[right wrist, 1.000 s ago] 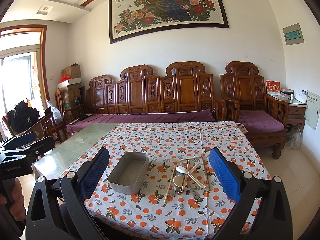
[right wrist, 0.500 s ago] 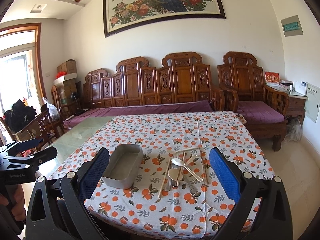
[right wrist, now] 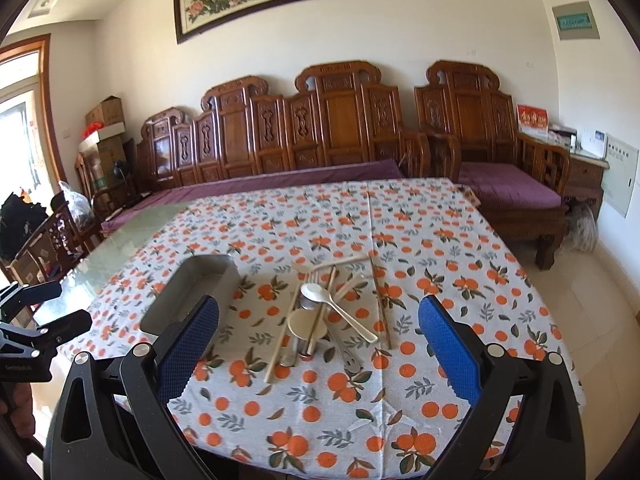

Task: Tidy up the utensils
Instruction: 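Move both grippers forward over the utensil pile, then grasp a wooden chopstick with the right gripper while the left gripper grasps another chopstick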

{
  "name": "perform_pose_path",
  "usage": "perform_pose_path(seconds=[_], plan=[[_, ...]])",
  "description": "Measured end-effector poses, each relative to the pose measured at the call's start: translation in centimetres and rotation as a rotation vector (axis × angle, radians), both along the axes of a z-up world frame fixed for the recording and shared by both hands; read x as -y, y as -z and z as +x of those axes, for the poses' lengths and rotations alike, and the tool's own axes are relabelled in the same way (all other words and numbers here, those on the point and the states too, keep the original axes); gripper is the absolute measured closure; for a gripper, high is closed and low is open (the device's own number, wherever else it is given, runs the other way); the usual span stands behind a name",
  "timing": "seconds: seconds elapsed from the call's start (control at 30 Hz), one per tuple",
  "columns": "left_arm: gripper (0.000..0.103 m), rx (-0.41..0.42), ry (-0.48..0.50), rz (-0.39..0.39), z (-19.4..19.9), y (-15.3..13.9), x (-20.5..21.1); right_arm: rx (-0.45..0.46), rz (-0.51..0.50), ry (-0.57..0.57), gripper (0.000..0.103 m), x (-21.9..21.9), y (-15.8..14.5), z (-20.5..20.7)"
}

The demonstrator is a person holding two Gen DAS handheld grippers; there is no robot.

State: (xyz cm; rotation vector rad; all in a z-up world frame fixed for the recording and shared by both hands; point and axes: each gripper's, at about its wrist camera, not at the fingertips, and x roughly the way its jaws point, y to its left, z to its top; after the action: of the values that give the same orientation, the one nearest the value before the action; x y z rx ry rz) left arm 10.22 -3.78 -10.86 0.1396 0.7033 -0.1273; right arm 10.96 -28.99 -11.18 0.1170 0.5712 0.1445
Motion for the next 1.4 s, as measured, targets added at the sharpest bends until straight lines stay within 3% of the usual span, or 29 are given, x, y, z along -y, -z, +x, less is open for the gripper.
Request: perform_pose_path(seconds=[0.07, 0.23, 0.6, 0.73, 0.9, 1.07, 1.27, 1.33, 1.4], plan=[[0.007, -0.021, 0.013, 0.015, 0.9, 1.0, 0.5, -0.024, 0.001, -0.014, 0.004, 0.4, 0.8, 1.0], [0.007, -0.083, 0.061, -0.002, 2.5, 2.7, 1.3, -0.078, -0.011, -0.040, 0.018, 1.1, 3.2, 3.7], [0.007, -0.132, 0.129, -0.039, 7.0, 5.1, 3.8, -0.188, -0.060, -0.062, 0.041, 2.7, 7.0, 10.5], [0.014, -0.149, 0.143, -0.040, 8.4, 6.3, 5.0, -0.238, -0.066, -0.068, 0.055, 3.3, 9.0, 13.7], [0.026, -0.199, 0.144, -0.068, 10.4, 8.0, 5.8, -0.328, -0.075, -0.080, 0.064, 3.8, 12.5, 17.6], [0.032, -0.237, 0.131, -0.082, 11.8, 9.3, 6.0, -0.413, -0.056, -0.079, 0.075, 4.4, 15.5, 20.4], [0.034, -0.255, 0.116, -0.075, 12.9, 10.3, 6.4, -0.413, -0.114, -0.087, 0.088, 4.1, 16.6, 21.3], [0.035, -0.261, 0.115, -0.066, 13.4, 10.7, 6.9, -0.399, -0.161, -0.087, 0.097, 3.9, 16.7, 21.0], [0.039, -0.269, 0.118, -0.060, 13.9, 11.2, 7.4, -0.398, -0.151, -0.083, 0.097, 4.3, 16.7, 20.7]])
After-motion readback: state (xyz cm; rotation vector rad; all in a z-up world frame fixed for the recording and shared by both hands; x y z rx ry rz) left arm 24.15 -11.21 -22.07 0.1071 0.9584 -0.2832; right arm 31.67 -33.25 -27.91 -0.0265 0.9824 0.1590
